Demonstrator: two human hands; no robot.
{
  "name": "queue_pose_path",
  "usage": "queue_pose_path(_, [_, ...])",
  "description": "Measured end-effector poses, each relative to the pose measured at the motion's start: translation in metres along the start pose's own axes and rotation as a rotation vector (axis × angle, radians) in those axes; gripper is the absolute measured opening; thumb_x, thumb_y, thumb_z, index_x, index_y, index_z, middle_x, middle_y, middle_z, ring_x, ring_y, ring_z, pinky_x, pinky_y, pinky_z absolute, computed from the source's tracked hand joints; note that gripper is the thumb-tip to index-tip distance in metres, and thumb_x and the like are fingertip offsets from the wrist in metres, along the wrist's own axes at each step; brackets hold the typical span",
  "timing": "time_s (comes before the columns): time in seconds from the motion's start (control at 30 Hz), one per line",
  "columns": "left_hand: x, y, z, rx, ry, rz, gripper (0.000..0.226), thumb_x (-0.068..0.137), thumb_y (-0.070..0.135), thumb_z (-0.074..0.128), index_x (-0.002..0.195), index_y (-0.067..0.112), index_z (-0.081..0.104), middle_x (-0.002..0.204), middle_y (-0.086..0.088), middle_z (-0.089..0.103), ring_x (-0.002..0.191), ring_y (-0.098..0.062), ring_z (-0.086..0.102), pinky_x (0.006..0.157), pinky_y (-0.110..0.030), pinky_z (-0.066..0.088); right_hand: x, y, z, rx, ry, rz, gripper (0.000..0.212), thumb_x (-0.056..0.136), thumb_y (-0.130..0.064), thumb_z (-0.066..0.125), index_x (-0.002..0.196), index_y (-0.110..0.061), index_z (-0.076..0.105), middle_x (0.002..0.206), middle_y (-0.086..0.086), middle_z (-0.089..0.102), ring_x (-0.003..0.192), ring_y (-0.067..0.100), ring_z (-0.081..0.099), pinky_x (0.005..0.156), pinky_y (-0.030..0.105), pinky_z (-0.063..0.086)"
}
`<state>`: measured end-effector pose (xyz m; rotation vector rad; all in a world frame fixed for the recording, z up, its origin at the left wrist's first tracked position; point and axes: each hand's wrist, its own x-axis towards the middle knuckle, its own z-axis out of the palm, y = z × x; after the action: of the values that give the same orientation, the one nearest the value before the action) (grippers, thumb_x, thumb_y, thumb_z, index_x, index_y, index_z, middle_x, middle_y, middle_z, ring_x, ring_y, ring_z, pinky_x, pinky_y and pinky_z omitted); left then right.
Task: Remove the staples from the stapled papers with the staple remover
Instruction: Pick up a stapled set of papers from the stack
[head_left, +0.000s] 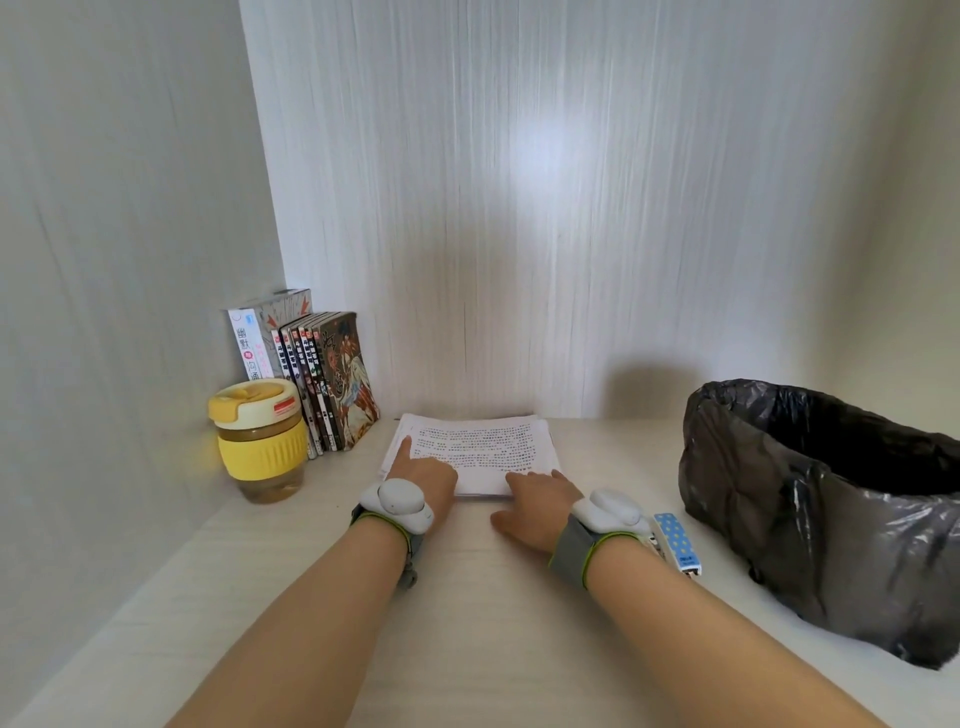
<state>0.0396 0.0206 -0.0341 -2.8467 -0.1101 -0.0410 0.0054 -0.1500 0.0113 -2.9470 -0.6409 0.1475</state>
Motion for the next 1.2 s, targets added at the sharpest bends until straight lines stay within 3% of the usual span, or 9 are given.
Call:
queue_pose_path(0.13, [-0.010,0.001,0.001,0.010,0.083,0.017,0.036,0.090,0.011,0.031,0.116,0.014,0.055,0.123,-0.006,0.058,0.117,-0.026,0.047,0.114,-0.046,0.013,-0.004,-0.001,-0.001,0.026,0.057,0.015,0.005,0.092,-0.019,0.044,0.093,-0.016,0.049,0.129,0.007,0.053,0.122,0.020,0.046,0.103,0.026,0.031])
queue_pose_path(0.37, [-0.033,0.009,-0.025,-0.073,0.369,-0.031,0.028,0.087,0.007,0.032,0.080,0.028,0.049,0.099,0.001,0.064,0.095,-0.019,0.053,0.104,-0.031,0.020,-0.006,0.000,-0.010,0.152,0.176,-0.001,0.040,0.093,-0.007,0.039,0.133,-0.011,0.043,0.137,0.009,0.044,0.128,0.021,0.040,0.098,0.027,0.034])
queue_pose_path(0.47, [-0.040,0.014,-0.034,-0.130,0.483,-0.028,0.029,0.090,0.019,0.038,0.091,0.027,0.066,0.094,0.003,0.068,0.096,-0.019,0.056,0.107,-0.030,0.016,-0.007,0.000,-0.015,0.200,0.191,0.078,0.036,0.096,-0.012,0.034,0.129,-0.012,0.048,0.139,0.007,0.045,0.130,0.017,0.039,0.097,0.025,0.033])
queue_pose_path(0.57, [-0.053,0.022,-0.044,-0.357,0.515,0.031,0.024,0.091,0.031,0.047,0.100,0.026,0.068,0.104,0.004,0.070,0.104,-0.017,0.059,0.110,-0.030,0.013,-0.008,0.000,-0.018,0.255,0.228,0.175,0.036,0.097,-0.017,0.033,0.125,-0.017,0.056,0.132,0.006,0.053,0.122,0.019,0.048,0.077,0.022,0.038])
queue_pose_path(0.67, [-0.070,0.030,-0.047,-0.723,0.587,0.006,0.039,0.083,0.039,0.062,0.116,0.019,0.063,0.129,0.001,0.059,0.122,-0.016,0.049,0.111,-0.032,0.019,-0.017,0.009,-0.016,0.318,0.214,0.235,0.036,0.097,-0.023,0.035,0.127,-0.021,0.055,0.131,0.006,0.055,0.121,0.022,0.051,0.096,0.028,0.040])
queue_pose_path(0.73, [-0.084,0.036,-0.048,-0.965,0.643,-0.116,0.055,0.082,0.040,0.062,0.127,0.010,0.053,0.137,-0.009,0.050,0.129,-0.023,0.042,0.109,-0.035,0.028,-0.026,0.017,-0.011,0.364,0.275,0.197,0.037,0.095,-0.017,0.037,0.127,-0.021,0.055,0.129,0.008,0.056,0.119,0.025,0.052,0.094,0.030,0.041])
queue_pose_path(0.9, [-0.106,0.037,-0.052,-1.522,0.367,-0.508,0.053,0.092,0.041,0.044,0.129,0.003,0.044,0.131,-0.012,0.052,0.119,-0.032,0.050,0.102,-0.039,0.040,-0.038,0.032,0.006,0.417,0.394,0.225,0.036,0.094,-0.019,0.040,0.126,-0.028,0.057,0.143,0.002,0.045,0.134,0.018,0.037,0.099,0.025,0.033])
queue_pose_path(1.07, [-0.119,0.041,-0.050,-2.241,0.118,-0.513,0.034,0.094,0.011,0.045,0.127,0.005,0.046,0.123,-0.020,0.056,0.081,-0.032,0.060,0.081,-0.047,0.050,-0.050,0.048,0.016,0.332,0.390,-0.065,0.041,0.094,-0.003,0.038,0.124,-0.021,0.059,0.143,0.004,0.045,0.142,0.019,0.023,0.113,0.025,0.007])
queue_pose_path(1.2, [-0.124,0.045,-0.043,-2.228,0.118,-0.559,0.037,0.091,-0.004,0.043,0.127,-0.008,0.045,0.128,-0.025,0.053,0.087,-0.034,0.060,0.063,-0.037,0.056,-0.048,0.050,0.020,0.276,0.373,-0.091,0.043,0.092,-0.003,0.039,0.125,-0.022,0.058,0.148,0.006,0.037,0.143,0.021,0.017,0.112,0.024,0.001])
